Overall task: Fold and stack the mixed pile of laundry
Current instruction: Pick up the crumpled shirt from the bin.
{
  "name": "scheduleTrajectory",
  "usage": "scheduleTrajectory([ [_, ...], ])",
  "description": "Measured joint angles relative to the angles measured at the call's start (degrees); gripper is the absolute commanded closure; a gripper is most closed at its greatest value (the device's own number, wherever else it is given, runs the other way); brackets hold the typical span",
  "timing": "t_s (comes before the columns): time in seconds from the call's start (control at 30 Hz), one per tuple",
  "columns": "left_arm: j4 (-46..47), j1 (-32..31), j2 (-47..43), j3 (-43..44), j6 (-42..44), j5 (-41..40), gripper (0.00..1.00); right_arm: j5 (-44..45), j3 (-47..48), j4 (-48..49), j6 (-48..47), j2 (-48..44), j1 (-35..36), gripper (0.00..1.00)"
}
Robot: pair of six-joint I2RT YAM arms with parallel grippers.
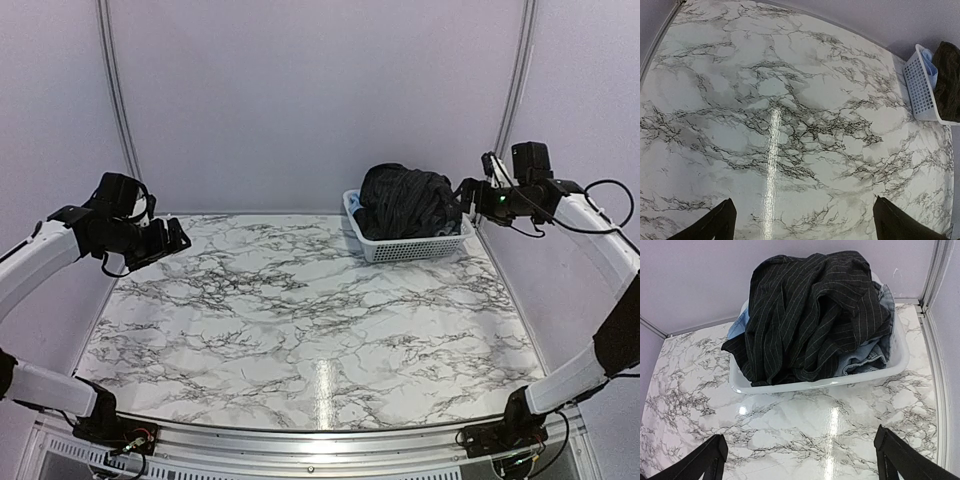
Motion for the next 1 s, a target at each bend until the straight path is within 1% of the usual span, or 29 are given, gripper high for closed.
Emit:
scheduleTrajectory([
  [0.17, 0.2, 0.0, 0.8, 0.1, -0.2, 0.0, 0.01, 0.0, 0.3, 0.3, -0.3, 2.1, 0.0, 0.01],
  [0.27, 0.3, 0.0, 0.9, 0.1, -0.2, -0.3, 0.01, 0.0, 3.3, 0.3, -0.6, 5.0, -0.1, 0.02],
  [0.4, 0.5, 0.0, 0.9, 0.5, -0.1, -1.3, 0.01, 1.0, 11.6, 0.4, -1.6, 11.8, -0.2, 0.02],
  [0.73, 0.6, 0.0, 1.8, 1.3, -0.2, -3.0, 0.01, 8.9, 35.2, -0.5, -2.8, 31.8, -0.4, 0.02],
  [0.93, 0.6, 0.0, 2.1, 1.7, -0.2, -3.8, 0.01, 10.6, 45.3, -2.3, -2.8, 43.5, -0.4, 0.01],
  [0.97, 0.6, 0.0, 2.1, 1.7, -0.2, -3.9, 0.01, 10.8, 47.1, -2.6, -2.8, 45.5, -0.4, 0.02],
  [1.0, 0.6, 0.0, 2.1, 1.7, -0.2, -3.9, 0.01, 10.8, 48.8, -2.7, -2.7, 47.5, -0.5, 0.04],
])
